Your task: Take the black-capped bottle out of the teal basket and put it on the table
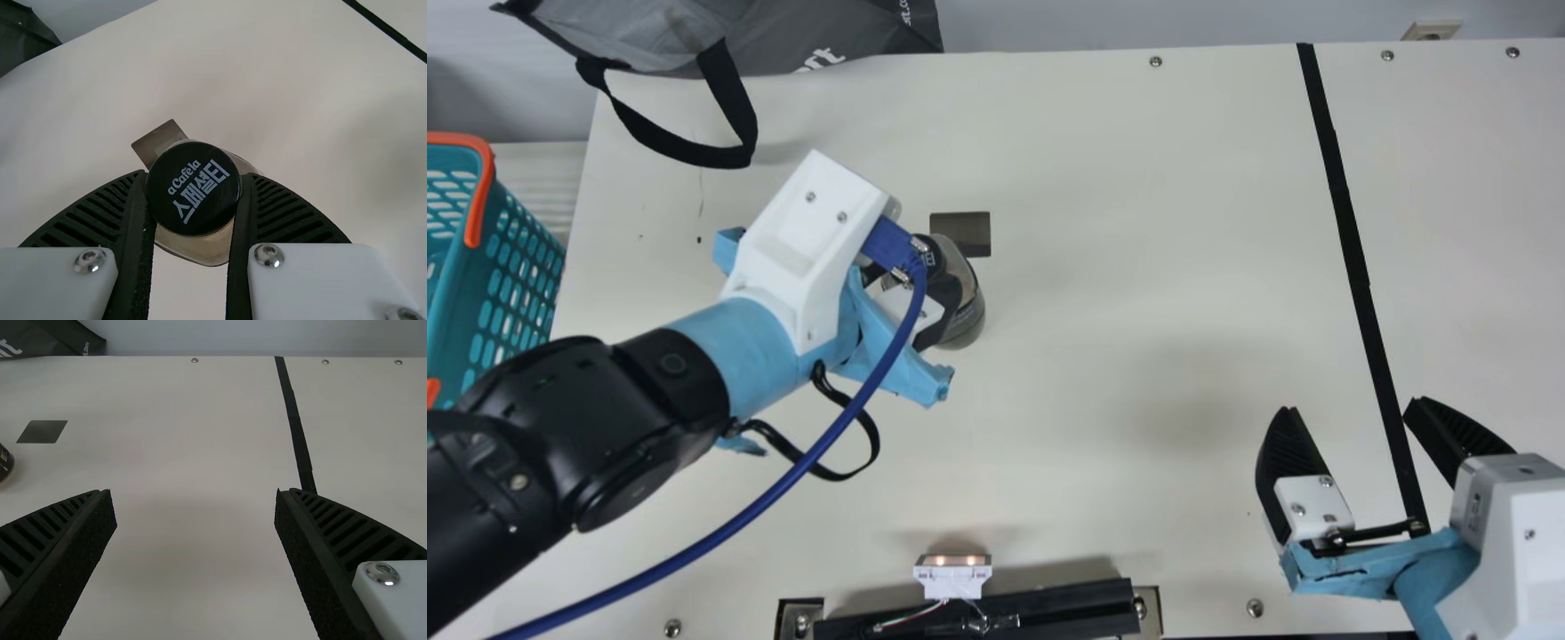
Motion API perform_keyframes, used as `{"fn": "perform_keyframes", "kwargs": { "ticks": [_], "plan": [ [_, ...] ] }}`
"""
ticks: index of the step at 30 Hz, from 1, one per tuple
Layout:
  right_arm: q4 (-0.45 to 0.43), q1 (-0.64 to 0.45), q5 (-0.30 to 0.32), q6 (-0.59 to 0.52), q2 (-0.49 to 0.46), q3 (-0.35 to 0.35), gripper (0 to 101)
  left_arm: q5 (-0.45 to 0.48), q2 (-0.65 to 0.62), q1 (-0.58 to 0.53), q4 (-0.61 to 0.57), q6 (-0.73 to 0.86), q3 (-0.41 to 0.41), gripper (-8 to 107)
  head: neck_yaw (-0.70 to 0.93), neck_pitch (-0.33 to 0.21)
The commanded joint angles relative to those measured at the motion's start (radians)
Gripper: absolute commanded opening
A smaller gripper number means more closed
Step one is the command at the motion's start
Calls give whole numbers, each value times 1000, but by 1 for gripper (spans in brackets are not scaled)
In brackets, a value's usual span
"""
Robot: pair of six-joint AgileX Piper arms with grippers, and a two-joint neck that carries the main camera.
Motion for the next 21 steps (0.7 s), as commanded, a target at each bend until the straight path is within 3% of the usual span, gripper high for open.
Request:
{"fn": "perform_keyframes", "kwargs": {
  "ticks": [1, 21],
  "plan": [
    [0, 0, 0, 0, 0, 0, 91, 0, 1, 1, -5, 2, 4, 0, 8, -4],
    [0, 0, 0, 0, 0, 0, 91, -25, -2, 3, -7, -6, 43, 0, 8, -4]
  ]
}}
